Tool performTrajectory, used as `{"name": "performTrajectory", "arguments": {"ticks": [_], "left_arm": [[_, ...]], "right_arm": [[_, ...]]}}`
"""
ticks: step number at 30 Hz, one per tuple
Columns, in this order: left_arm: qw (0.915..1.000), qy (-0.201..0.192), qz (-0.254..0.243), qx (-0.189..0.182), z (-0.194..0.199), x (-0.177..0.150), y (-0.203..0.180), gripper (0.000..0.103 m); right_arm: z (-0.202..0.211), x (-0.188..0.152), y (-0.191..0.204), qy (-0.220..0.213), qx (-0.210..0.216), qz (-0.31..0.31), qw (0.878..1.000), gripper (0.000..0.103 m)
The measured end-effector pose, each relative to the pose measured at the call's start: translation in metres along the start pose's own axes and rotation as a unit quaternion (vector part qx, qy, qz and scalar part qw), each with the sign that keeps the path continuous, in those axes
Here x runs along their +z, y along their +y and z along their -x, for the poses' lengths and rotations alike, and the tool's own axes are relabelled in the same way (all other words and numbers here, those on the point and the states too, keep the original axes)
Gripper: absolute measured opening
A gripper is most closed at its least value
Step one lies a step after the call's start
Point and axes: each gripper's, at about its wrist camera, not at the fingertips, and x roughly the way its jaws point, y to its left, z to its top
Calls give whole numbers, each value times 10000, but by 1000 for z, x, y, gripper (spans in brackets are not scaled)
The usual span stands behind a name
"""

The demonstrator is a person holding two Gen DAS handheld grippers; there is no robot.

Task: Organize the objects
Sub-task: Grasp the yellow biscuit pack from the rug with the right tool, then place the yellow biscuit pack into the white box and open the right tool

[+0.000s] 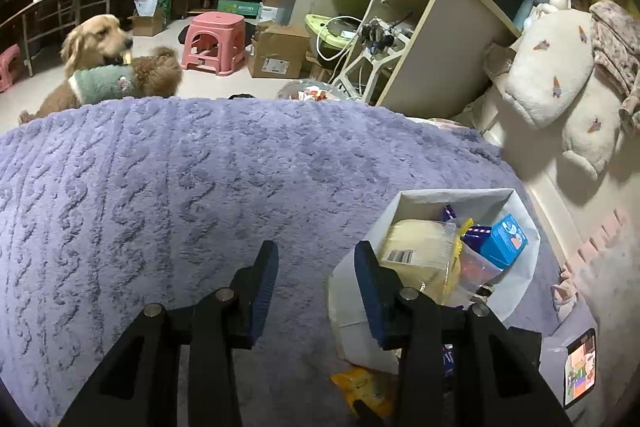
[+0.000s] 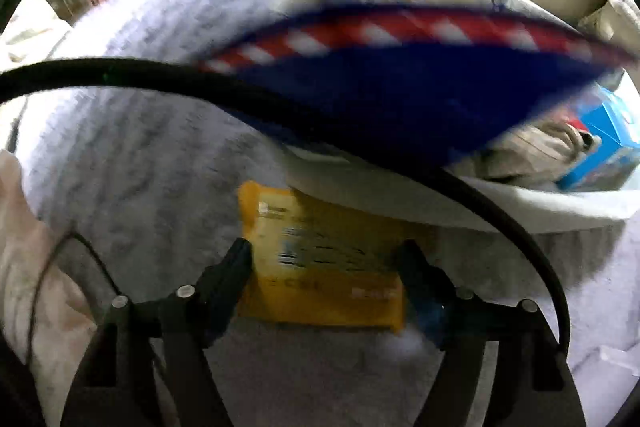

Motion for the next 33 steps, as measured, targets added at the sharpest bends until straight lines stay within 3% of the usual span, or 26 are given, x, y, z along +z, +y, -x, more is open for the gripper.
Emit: {"name": "performTrajectory", "arguments": {"ticks": [8, 9, 11, 15, 19, 23, 24, 25, 29, 31, 33], "left_arm": [[9999, 92, -69, 48, -5, -2, -9, 38], [9999, 89, -90, 58, -5, -3, -11, 38], [9999, 78, -133, 54, -3, -3, -13, 38], [9997, -51, -256, 28, 6, -4, -20, 38], [9987, -311, -390, -62, 29, -3, -29, 38], [9957, -760, -498, -163, 57, -3, -36, 40], [9945, -888, -533, -176, 62, -3, -39, 46], [9926, -1038, -604, -198, 66, -4, -44, 52], [9887, -1110, -983, -232, 63, -9, -68, 52], [9864, -1109, -1149, -394, 55, -12, -82, 52], [9856, -830, -1371, -547, 40, -17, -96, 52]], "right_arm": [[-25, -4, -16, 227, 441, -365, 9981, 91], [-24, -4, -14, 207, 404, -291, 9985, 88], [-19, -3, -13, 213, 467, -198, 9985, 72], [0, -5, -21, 317, 831, -317, 9955, 70], [52, -10, -25, -248, 1392, -230, 9897, 70], [106, -12, -47, -1127, 2513, -522, 9599, 70], [113, -13, -39, -1308, 2659, -720, 9524, 70], [121, -13, -51, -1521, 2689, -962, 9462, 70], [138, 1, -63, -2123, 2393, -1834, 9295, 70], [146, 2, -78, -2884, 2240, -2345, 9009, 74], [145, -4, -97, -3536, 1947, -2950, 8660, 77]]}}
